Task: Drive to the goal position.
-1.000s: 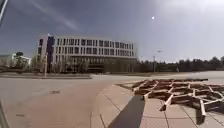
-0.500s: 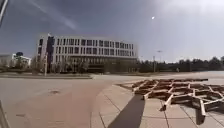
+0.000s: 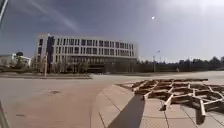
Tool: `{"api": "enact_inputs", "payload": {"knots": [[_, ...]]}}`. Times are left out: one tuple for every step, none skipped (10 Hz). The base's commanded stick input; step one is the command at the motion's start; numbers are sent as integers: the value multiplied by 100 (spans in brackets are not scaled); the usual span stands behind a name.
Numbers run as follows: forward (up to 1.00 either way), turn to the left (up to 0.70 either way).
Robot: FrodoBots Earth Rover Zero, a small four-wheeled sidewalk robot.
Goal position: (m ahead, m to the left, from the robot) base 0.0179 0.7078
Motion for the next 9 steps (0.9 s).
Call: {"api": "enact_inputs", "payload": {"knots": [[5, 0], [5, 0], [5, 0], [5, 0], [5, 0], [5, 0], [5, 0], [5, 0], [5, 0]]}}
